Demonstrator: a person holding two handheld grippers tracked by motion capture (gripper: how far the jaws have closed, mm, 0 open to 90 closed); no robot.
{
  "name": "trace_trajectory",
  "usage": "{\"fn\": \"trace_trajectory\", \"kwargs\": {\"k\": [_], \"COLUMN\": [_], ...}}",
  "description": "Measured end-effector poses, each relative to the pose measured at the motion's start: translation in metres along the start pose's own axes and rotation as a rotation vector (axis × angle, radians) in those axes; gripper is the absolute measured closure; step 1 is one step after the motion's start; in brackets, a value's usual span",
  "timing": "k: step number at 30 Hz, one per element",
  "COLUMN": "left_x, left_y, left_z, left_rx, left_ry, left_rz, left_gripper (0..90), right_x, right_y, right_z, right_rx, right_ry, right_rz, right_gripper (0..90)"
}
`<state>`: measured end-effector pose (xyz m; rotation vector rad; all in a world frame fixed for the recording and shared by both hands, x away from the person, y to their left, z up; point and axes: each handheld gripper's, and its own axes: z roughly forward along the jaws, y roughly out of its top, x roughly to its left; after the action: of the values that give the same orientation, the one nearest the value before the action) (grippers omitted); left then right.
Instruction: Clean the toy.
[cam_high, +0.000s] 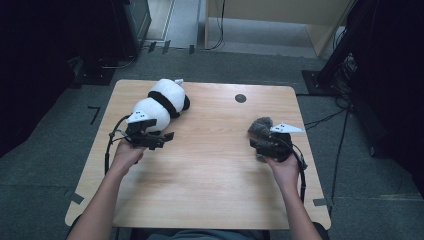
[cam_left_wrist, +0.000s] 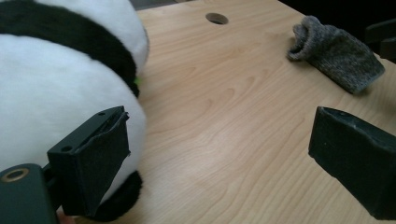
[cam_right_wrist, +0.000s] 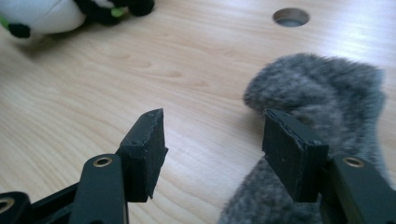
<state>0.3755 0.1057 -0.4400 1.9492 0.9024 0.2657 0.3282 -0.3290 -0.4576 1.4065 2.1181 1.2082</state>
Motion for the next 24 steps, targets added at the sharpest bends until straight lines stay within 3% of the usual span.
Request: {"fn": "trace_trajectory", "kwargs": {"k": [3, 6, 10, 19, 24], "left_x": [-0.005, -0.014, -0.021, -0.030, -0.031], "left_y": [-0.002, -0.007, -0.012, -0.025, -0.032], "left_z": [0.005, 0.014, 0.022, 0.037, 0.048], "left_rx": [0.011, 0.044, 0.071, 0.084, 0.110], "left_ry": [-0.003, -0.028, -0.035, -0.053, -0.051], "left_rz": [0.013, 0.023, 0.048, 0.043, 0.049], "left_gripper": [5.2, 6.5, 6.5, 6.5, 6.5], "right_x": [0.004, 0.010, 0.014, 0.025, 0.030], "right_y": [-0.002, -0.006, -0.009, -0.014, -0.017], "right_z": [0.005, 0.017, 0.024, 0.039, 0.046], "right_rx": [0.009, 0.025, 0.025, 0.017, 0.006], "right_ry": [0.019, 0.080, 0.092, 0.109, 0.129], "right_rz": [-0.003, 0.020, 0.011, -0.043, -0.041], "right_gripper": [40.3, 41.6, 42.2, 42.4, 42.4]}}
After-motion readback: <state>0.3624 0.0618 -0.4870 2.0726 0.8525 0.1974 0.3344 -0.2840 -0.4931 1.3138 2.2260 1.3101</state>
